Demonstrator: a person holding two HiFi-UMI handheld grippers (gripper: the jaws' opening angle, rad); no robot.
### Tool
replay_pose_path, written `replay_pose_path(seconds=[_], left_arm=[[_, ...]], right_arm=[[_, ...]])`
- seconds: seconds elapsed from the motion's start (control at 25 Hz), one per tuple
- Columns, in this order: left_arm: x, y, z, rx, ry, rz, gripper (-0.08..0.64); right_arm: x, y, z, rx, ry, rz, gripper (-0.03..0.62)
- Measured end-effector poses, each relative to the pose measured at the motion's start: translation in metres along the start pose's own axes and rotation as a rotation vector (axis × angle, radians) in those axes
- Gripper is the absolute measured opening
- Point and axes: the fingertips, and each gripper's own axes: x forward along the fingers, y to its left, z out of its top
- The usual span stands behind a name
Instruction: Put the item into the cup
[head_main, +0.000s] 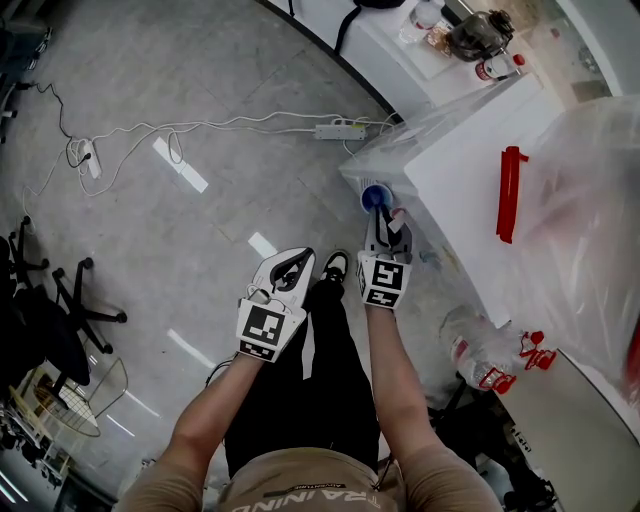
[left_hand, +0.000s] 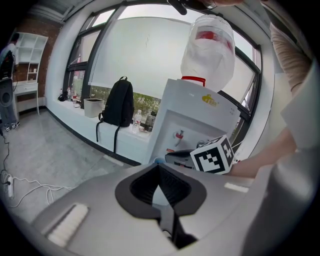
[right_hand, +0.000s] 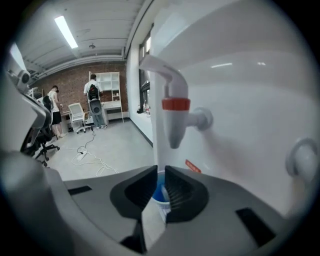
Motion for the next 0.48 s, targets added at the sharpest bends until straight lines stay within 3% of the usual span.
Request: replay_pose_path(seconds=[0.16,0.48], left_arm=[[-0.004,-0.001,-0.004,-0.002,-0.001,0.002,0.007],[-0.014,-0.006,0.005,0.023,-0.019,-0.002,0.008]], right_arm=[[-0.01,0.017,0.0,-0.053,-0.017,0.007,0.012],[-0.043,0.047,0.001,-0.054,-0.02,0.077,0.012]])
